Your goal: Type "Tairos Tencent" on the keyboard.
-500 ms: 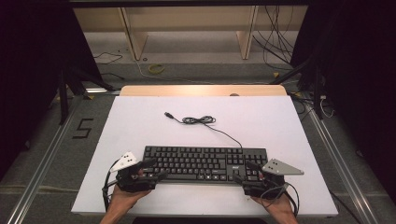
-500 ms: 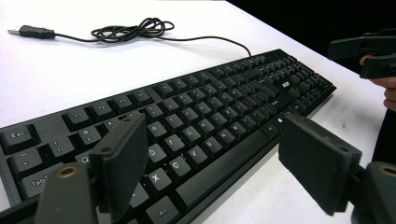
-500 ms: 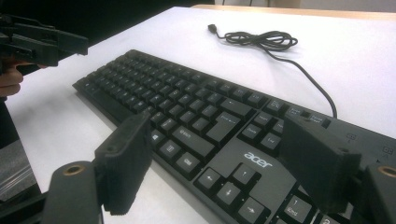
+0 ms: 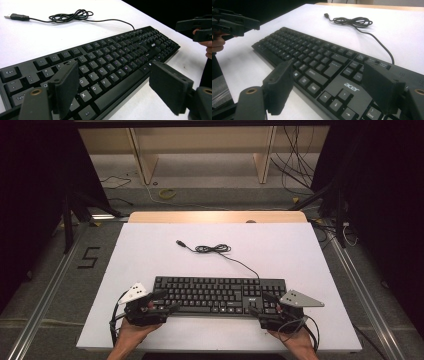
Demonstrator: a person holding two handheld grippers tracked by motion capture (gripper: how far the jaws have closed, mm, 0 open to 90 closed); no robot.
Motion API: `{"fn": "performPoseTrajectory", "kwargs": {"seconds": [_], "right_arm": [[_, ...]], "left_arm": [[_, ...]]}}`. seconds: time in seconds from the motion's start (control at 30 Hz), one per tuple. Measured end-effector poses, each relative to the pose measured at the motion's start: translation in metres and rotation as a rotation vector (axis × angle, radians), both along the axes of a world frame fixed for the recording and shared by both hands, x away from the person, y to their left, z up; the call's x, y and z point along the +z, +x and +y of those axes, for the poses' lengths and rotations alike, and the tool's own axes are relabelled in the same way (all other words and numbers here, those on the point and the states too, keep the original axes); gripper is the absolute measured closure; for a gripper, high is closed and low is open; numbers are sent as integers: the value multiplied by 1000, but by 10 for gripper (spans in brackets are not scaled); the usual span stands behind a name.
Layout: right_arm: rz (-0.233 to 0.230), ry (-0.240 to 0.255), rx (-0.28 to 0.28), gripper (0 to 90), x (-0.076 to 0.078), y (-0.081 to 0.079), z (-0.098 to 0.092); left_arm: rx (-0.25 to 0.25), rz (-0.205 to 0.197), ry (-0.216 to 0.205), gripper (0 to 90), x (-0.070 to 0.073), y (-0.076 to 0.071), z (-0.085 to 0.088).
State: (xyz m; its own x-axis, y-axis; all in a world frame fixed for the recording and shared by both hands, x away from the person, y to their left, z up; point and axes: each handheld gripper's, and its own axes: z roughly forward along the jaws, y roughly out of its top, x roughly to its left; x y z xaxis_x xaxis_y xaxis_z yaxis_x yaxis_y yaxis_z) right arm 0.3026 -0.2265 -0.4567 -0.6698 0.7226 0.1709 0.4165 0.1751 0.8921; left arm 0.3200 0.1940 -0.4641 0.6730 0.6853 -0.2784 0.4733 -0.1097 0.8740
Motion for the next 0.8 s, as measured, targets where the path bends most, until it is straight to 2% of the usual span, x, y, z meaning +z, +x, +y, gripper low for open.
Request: {"fn": "performPoseTrajectory", "kwargs": {"seconds": [0.37, 0.8], "right_arm": [[4, -5, 17, 265, 1, 3, 10], [13, -13, 82, 265, 6, 20, 42]], "left_arm": [[10, 4, -3, 237, 0, 1, 1], [41, 24, 5, 249, 0, 3, 6]]}}
